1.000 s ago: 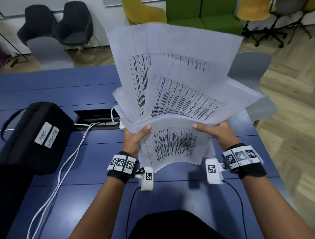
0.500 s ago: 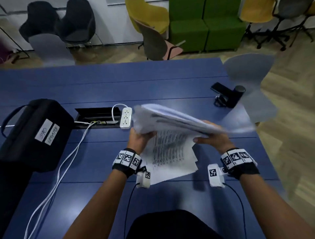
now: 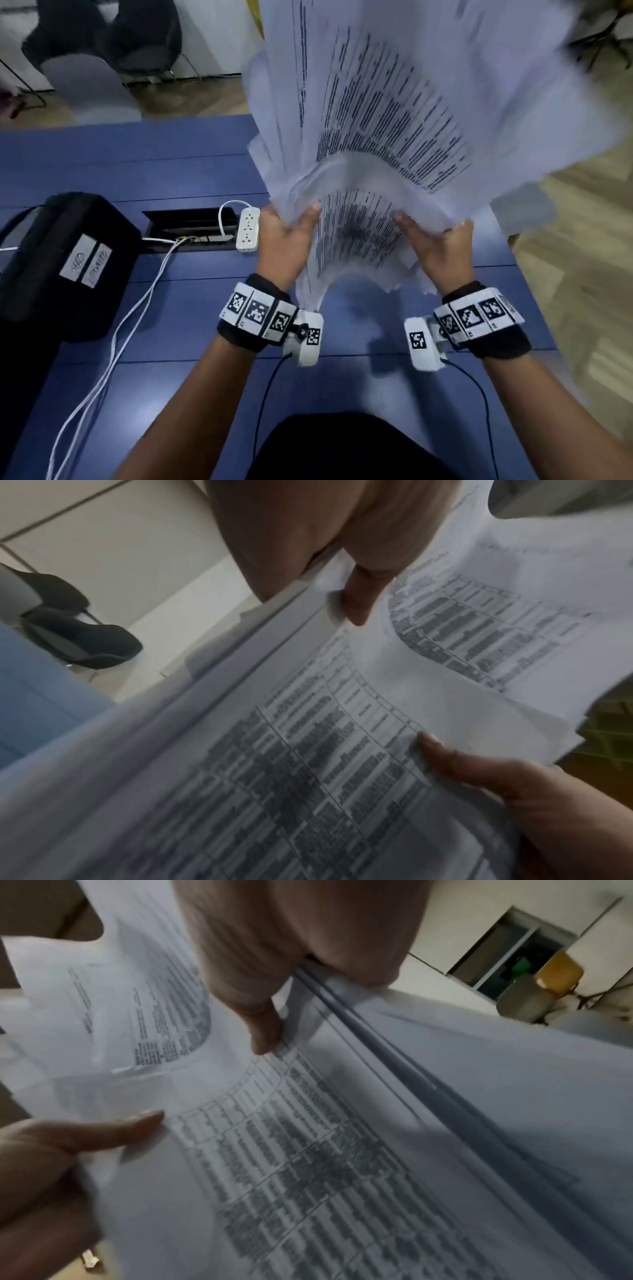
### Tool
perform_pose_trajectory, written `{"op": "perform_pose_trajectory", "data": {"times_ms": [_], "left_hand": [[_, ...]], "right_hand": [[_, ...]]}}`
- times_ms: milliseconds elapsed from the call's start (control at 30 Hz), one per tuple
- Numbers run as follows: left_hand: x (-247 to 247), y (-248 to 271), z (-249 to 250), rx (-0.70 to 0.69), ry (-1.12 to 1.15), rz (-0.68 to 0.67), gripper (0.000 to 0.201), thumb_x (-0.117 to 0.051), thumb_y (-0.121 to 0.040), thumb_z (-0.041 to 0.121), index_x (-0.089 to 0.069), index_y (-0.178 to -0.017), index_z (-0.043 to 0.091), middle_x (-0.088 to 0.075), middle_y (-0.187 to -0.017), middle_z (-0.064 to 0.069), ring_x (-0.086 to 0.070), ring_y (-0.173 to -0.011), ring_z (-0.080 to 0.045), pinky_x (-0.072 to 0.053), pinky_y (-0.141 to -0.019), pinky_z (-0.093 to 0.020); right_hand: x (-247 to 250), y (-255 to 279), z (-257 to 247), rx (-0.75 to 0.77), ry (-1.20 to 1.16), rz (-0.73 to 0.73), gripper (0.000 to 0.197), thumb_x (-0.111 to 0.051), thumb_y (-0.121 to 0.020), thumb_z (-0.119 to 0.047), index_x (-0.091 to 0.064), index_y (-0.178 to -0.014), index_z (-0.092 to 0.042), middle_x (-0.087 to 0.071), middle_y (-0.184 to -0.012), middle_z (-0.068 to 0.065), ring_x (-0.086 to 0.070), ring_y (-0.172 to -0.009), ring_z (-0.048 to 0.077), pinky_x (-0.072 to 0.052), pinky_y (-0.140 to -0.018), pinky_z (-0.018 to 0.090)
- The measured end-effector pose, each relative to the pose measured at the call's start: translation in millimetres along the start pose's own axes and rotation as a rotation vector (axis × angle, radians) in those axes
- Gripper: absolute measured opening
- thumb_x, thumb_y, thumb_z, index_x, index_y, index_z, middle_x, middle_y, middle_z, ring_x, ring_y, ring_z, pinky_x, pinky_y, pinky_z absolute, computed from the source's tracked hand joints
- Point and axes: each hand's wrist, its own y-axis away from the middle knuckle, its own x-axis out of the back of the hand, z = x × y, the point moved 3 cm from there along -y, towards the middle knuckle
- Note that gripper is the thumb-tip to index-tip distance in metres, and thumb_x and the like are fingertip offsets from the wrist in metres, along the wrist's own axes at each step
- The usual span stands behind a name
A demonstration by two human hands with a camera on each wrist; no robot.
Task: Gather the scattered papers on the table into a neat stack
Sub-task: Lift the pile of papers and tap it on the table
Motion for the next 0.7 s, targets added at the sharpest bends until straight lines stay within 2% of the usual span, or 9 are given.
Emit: {"op": "perform_pose_trajectory", "data": {"times_ms": [67, 167, 233, 300, 367, 500, 600, 667, 700], "left_hand": [[-10, 7, 0, 0.012, 0.023, -0.007, 0.029, -0.066, -0.087, 0.004, -0.068, -0.085, 0.032, -0.072, -0.08, 0.02, -0.067, -0.084, 0.002, -0.05, -0.079, -0.016], [-2, 18, -30, 0.119, 0.061, 0.006, 0.039, -0.063, -0.086, -0.009, -0.064, -0.087, 0.03, -0.073, -0.081, 0.022, -0.067, -0.084, 0.005, -0.053, -0.083, -0.019], [8, 22, -52, 0.217, -0.013, -0.005, 0.04, -0.067, -0.08, -0.012, -0.067, -0.089, 0.027, -0.074, -0.08, 0.016, -0.068, -0.081, 0.0, -0.055, -0.087, -0.032], [20, 21, -73, 0.301, -0.032, 0.006, 0.039, -0.07, -0.076, -0.013, -0.067, -0.093, 0.022, -0.073, -0.088, 0.009, -0.068, -0.083, -0.005, -0.053, -0.088, -0.036], [28, 16, -79, 0.356, -0.007, 0.024, 0.038, -0.071, -0.074, -0.014, -0.064, -0.098, 0.014, -0.07, -0.095, -0.002, -0.068, -0.087, -0.011, -0.054, -0.084, -0.031], [47, 5, -82, 0.396, 0.025, -0.032, 0.04, -0.07, -0.072, -0.016, -0.061, -0.107, 0.003, -0.074, -0.096, -0.002, -0.071, -0.092, -0.015, -0.056, -0.077, -0.023], [57, 5, -83, 0.425, 0.0, -0.062, 0.058, -0.084, -0.063, 0.007, -0.06, -0.116, -0.002, -0.072, -0.106, -0.009, -0.068, -0.104, -0.025, -0.056, -0.086, -0.032], [57, 2, -80, 0.42, -0.031, -0.092, 0.063, -0.092, -0.05, 0.028, -0.068, -0.105, 0.007, -0.075, -0.1, -0.004, -0.07, -0.099, -0.021, -0.057, -0.085, -0.03], [55, 0, -77, 0.402, -0.037, -0.099, 0.058, -0.092, -0.05, 0.03, -0.07, -0.1, 0.011, -0.076, -0.095, 0.0, -0.071, -0.094, -0.016, -0.057, -0.082, -0.026]], "right_hand": [[-2, 8, 1, 0.008, -0.038, 0.073, 0.01, -0.079, -0.079, -0.017, -0.076, -0.087, -0.011, -0.077, -0.084, 0.005, -0.069, -0.077, 0.009, -0.053, -0.074, 0.02], [-8, 22, 19, -0.096, -0.136, 0.045, 0.01, -0.078, -0.079, -0.012, -0.073, -0.086, -0.015, -0.074, -0.081, -0.008, -0.068, -0.076, -0.003, -0.051, -0.072, 0.012], [-8, 30, 39, -0.24, -0.126, -0.022, 0.022, -0.078, -0.077, -0.005, -0.062, -0.068, -0.018, -0.065, -0.063, -0.013, -0.06, -0.055, -0.009, -0.05, -0.058, 0.013], [-9, 31, 55, -0.314, -0.042, -0.157, 0.038, -0.076, -0.076, 0.001, -0.05, -0.06, -0.022, -0.057, -0.044, -0.017, -0.054, -0.043, -0.008, -0.046, -0.051, 0.011], [-11, 25, 63, -0.34, 0.0, -0.233, 0.031, -0.078, -0.074, 0.001, -0.056, -0.069, -0.021, -0.066, -0.057, -0.016, -0.063, -0.057, -0.007, -0.053, -0.062, 0.017], [-15, 11, 65, -0.334, -0.045, -0.275, 0.033, -0.083, -0.069, -0.003, -0.067, -0.094, -0.017, -0.074, -0.098, 0.001, -0.071, -0.09, 0.006, -0.056, -0.08, 0.022], [-17, 1, 50, -0.253, -0.058, -0.313, 0.034, -0.085, -0.065, -0.002, -0.071, -0.091, -0.019, -0.076, -0.093, -0.004, -0.071, -0.093, 0.011, -0.057, -0.081, 0.026], [-19, -1, 42, -0.258, -0.124, -0.3, 0.037, -0.083, -0.066, 0.002, -0.071, -0.099, -0.011, -0.076, -0.097, -0.001, -0.071, -0.097, 0.013, -0.057, -0.087, 0.03], [-20, -2, 39, -0.277, -0.176, -0.283, 0.041, -0.082, -0.067, 0.003, -0.069, -0.105, -0.006, -0.075, -0.101, 0.002, -0.07, -0.099, 0.014, -0.056, -0.089, 0.031]]}}
